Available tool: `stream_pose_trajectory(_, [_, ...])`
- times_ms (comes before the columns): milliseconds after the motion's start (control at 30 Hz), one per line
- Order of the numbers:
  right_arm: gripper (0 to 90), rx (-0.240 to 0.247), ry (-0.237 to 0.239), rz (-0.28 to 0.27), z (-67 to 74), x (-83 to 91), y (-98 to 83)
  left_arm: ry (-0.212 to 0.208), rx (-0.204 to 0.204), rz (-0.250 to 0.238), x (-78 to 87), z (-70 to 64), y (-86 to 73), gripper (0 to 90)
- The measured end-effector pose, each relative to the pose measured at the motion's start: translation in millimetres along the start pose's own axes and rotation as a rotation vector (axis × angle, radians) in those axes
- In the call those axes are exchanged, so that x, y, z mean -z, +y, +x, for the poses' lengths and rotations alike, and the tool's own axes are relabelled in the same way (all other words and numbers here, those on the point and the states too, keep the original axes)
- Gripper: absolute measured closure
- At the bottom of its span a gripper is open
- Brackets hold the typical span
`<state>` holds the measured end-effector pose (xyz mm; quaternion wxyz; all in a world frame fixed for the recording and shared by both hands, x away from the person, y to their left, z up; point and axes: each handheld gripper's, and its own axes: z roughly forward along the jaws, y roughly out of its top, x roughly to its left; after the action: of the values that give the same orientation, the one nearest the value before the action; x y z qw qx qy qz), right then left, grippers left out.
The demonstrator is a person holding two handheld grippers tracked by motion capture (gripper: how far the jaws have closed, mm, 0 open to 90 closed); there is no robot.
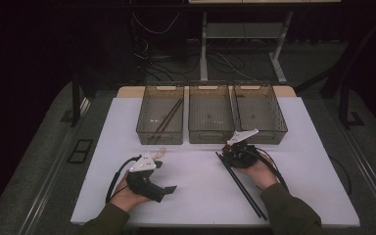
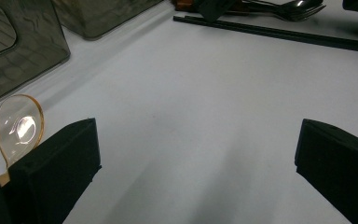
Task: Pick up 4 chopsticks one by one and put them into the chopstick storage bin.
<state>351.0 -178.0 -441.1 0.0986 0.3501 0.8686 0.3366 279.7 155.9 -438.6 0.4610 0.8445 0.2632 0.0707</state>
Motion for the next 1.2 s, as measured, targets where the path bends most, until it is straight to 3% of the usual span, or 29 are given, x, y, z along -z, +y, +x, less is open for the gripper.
stream_pose_trajectory(333, [78.1,0.037,-0.031,0.016,6.2,-7.7,3.9,-0.001,-0.003,-0.002,0.5,-0.1,0.0,0.0])
stream_pose_trajectory(1033, [80.4,0.099,0.067,0.007,31.0,-14.0,8.1,-0.003,-0.004,-0.004,0.8,-0.2,0.1,0.0])
stream_pose_trajectory(1200, [70.6,0.085,0.095,-0.030,28.6,-5.1,9.5,-0.009,-0.007,-0.002,0.9,-0.1,-1.1,0.0])
